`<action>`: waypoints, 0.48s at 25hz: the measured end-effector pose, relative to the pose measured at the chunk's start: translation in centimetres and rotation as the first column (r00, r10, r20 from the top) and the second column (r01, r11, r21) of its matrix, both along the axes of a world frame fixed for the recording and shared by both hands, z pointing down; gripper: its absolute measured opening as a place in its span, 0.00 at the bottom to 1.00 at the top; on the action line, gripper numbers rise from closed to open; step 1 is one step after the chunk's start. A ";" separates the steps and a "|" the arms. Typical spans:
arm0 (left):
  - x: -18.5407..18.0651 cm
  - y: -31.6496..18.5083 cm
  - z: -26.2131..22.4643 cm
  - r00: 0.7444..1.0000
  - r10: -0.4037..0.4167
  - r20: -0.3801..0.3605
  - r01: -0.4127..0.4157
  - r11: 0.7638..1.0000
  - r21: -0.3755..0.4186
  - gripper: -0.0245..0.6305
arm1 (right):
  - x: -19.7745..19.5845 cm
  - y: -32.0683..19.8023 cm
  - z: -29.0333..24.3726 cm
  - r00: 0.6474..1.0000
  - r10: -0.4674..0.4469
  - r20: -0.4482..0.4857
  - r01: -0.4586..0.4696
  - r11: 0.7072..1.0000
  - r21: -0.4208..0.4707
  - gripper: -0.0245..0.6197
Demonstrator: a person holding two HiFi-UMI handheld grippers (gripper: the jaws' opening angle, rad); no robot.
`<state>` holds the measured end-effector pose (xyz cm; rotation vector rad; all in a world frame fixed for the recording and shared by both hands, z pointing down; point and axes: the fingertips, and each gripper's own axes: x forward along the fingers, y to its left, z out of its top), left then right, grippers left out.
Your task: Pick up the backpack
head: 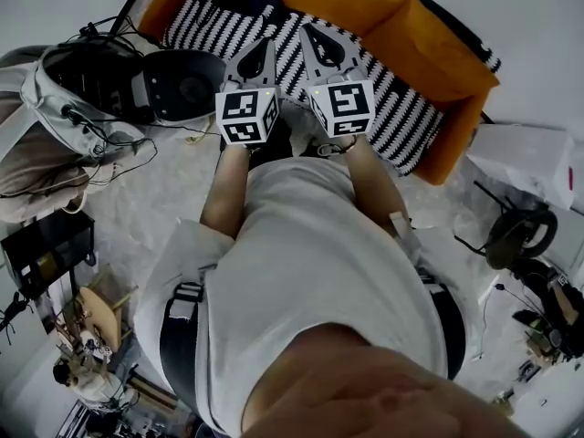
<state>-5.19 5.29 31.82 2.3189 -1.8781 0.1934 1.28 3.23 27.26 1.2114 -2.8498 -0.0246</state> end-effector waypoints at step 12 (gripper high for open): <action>1.5 -5.9 -0.6 0.995 0.096 -0.021 -0.095 0.995 0.042 0.06 | 1.4 -4.9 0.2 0.996 0.080 -0.044 -0.080 0.997 0.009 0.10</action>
